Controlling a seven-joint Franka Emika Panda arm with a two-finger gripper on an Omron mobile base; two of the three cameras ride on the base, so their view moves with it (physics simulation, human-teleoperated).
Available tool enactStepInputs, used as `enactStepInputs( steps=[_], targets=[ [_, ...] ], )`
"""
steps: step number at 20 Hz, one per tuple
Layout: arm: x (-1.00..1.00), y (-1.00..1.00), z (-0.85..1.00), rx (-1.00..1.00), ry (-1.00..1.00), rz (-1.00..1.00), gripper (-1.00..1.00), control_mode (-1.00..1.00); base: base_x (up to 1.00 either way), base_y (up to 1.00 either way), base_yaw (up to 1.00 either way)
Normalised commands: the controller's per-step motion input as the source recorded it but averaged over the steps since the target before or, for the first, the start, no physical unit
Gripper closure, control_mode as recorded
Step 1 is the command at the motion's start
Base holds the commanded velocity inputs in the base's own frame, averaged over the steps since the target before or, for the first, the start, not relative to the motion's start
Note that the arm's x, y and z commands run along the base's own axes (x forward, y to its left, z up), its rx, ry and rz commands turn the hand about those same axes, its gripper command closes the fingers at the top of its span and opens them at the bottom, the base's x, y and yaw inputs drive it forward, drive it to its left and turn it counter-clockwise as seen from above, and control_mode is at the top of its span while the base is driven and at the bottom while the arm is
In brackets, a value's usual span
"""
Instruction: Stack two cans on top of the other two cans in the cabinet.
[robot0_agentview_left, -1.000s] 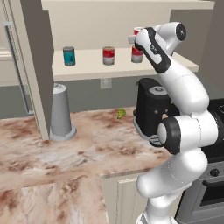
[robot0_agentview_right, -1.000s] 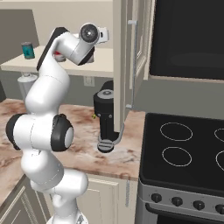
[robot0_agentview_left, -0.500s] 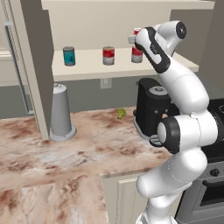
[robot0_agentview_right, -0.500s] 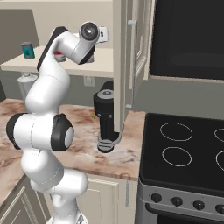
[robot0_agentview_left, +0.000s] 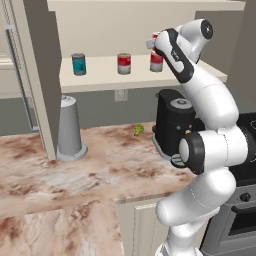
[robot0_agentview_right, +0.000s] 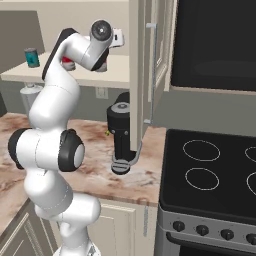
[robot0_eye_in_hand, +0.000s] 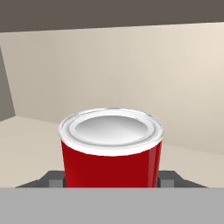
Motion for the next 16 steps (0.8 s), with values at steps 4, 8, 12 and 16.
enactStepInputs(
  steps=[4,8,12,16],
  targets=[
    [0.0,0.0,-0.02,0.0,0.0,0.0,1.0,-1.0,0.0,0.0,0.0],
    [0.0,0.0,-0.01,0.0,0.0,0.0,1.0,-1.0,0.0,0.0,0.0],
    [-0.04,0.0,0.0,0.0,0.0,0.0,1.0,-1.0,0.0,0.0,0.0],
    [-0.09,0.02,0.0,0.0,0.0,0.0,1.0,-1.0,0.0,0.0,0.0]
  ],
)
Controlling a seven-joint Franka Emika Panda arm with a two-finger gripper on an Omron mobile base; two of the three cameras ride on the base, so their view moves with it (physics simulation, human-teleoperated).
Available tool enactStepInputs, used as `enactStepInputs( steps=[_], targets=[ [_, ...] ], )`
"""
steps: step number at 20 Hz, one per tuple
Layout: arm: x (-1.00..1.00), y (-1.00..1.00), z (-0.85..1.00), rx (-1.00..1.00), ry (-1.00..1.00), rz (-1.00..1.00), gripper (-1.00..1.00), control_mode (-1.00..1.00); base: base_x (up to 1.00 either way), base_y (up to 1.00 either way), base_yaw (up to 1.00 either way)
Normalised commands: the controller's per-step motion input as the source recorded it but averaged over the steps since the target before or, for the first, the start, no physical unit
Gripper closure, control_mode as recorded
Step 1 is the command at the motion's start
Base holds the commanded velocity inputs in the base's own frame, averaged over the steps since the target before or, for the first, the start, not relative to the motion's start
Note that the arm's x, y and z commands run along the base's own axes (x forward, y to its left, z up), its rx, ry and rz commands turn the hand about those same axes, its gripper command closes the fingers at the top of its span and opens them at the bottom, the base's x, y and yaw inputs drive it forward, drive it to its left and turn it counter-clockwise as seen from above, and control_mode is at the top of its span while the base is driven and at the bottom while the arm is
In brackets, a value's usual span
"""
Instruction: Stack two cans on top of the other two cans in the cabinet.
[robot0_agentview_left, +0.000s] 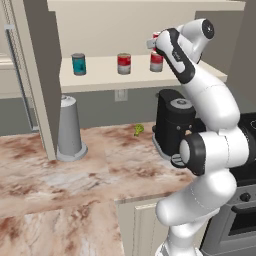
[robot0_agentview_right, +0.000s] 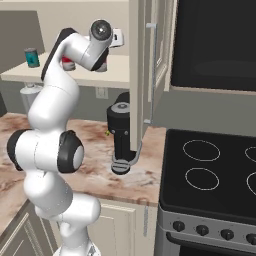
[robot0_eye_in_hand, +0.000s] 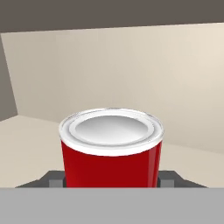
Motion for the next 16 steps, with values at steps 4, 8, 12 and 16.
enactStepInputs(
  steps=[4,8,12,16],
  targets=[
    [-0.02,0.06,-0.03,0.0,-0.05,0.0,1.0,-1.0,0.0,0.0,0.0],
    [0.0,0.11,-0.05,0.0,-0.08,0.0,1.0,-1.0,0.0,0.0,0.0],
    [0.0,0.05,-0.07,0.0,-0.02,0.0,1.0,-1.0,0.0,0.0,0.0],
    [0.0,0.0,-0.08,0.0,0.0,0.0,1.0,-1.0,0.0,0.0,0.0]
  ],
)
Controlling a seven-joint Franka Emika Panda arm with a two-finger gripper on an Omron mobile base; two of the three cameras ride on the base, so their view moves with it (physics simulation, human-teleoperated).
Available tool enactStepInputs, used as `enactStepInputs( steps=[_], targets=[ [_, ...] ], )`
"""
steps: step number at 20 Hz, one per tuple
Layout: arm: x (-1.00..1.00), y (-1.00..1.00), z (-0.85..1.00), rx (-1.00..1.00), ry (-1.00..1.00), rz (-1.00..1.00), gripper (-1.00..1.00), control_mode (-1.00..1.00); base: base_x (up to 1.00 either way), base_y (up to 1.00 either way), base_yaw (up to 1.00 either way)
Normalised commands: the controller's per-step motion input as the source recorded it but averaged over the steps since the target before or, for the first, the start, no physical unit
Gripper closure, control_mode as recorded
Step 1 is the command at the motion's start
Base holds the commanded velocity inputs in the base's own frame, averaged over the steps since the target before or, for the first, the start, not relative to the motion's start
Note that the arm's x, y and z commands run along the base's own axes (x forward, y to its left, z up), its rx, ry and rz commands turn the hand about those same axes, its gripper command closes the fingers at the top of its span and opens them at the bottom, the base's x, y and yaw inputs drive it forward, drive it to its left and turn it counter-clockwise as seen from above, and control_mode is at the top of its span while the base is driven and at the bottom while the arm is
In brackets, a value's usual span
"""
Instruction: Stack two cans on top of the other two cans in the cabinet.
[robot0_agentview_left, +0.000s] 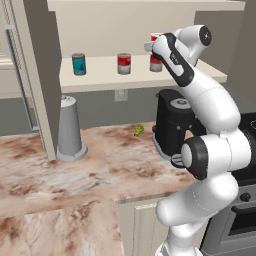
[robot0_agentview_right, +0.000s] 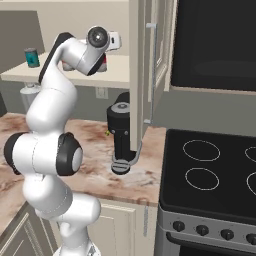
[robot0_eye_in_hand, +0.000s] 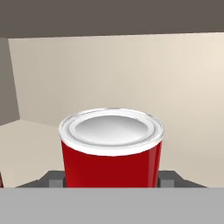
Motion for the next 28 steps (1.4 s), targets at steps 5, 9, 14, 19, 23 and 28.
enactStepInputs(
  steps=[5,9,14,19,23,28],
  targets=[
    [0.0,0.0,-0.08,0.0,0.0,0.0,1.0,-1.0,0.0,0.0,0.0],
    [0.0,0.0,-0.12,0.0,0.0,0.0,1.0,-1.0,0.0,0.0,0.0],
    [0.0,0.0,-0.16,0.0,0.0,0.0,-1.0,-1.0,0.0,0.0,0.0],
    [0.02,0.0,-0.15,0.0,0.03,0.0,-1.0,-1.0,0.0,0.0,0.0],
    [0.05,0.0,-0.02,0.0,0.0,0.0,-1.0,-1.0,0.0,0.0,0.0],
    [0.04,0.0,0.0,0.0,0.0,0.02,-1.0,-1.0,0.0,0.0,0.0]
  ],
)
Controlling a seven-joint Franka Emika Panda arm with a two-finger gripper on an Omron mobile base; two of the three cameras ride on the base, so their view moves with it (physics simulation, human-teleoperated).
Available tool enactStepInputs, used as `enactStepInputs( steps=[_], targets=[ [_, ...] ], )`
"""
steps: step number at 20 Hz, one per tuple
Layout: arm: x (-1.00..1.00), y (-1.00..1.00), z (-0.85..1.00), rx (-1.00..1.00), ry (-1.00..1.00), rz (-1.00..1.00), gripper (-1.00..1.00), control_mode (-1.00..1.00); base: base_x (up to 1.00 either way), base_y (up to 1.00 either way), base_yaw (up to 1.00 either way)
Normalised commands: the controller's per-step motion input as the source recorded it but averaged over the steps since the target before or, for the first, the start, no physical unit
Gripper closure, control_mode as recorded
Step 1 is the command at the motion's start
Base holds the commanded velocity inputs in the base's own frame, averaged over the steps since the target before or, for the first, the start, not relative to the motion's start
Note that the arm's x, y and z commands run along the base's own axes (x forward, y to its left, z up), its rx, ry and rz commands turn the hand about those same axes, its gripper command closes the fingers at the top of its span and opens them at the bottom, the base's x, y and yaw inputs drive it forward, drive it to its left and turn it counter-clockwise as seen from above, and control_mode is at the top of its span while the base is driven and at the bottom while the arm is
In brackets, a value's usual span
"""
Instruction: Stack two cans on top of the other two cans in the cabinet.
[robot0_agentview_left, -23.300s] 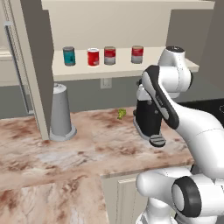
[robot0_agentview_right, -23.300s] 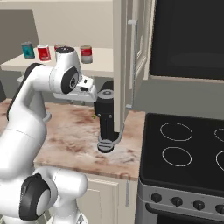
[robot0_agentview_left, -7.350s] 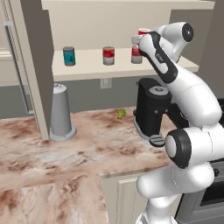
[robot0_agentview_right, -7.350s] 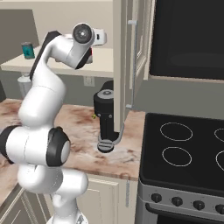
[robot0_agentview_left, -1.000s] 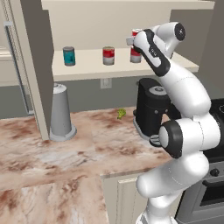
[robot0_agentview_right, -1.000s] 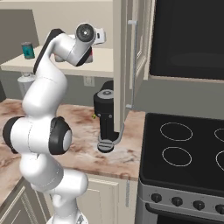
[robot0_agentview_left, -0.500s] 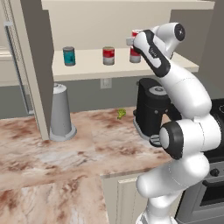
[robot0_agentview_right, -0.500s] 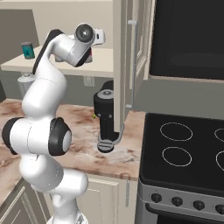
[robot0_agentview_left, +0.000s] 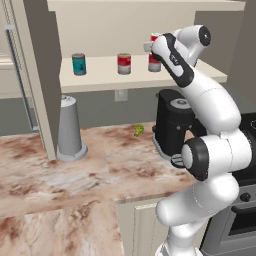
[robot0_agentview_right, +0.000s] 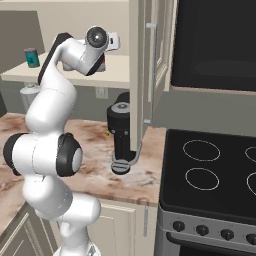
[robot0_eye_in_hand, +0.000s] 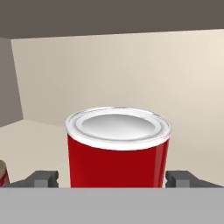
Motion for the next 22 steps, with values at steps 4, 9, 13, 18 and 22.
enactStepInputs(
  steps=[4,9,13,18,22],
  targets=[
    [-0.13,-0.02,-0.01,0.0,0.0,0.01,-1.0,-1.0,0.0,0.0,0.0],
    [-0.28,0.03,-0.09,0.0,0.0,0.0,-1.0,-1.0,0.0,0.0,0.0],
    [-0.1,0.0,-0.08,0.0,0.0,0.0,-1.0,-1.0,0.0,0.0,0.0],
    [-0.2,0.0,-0.02,0.0,0.01,0.0,-1.0,-1.0,0.0,0.0,0.0],
    [-0.48,0.03,-0.02,0.0,0.01,-0.02,-1.0,-1.0,0.0,0.0,0.0]
  ],
)
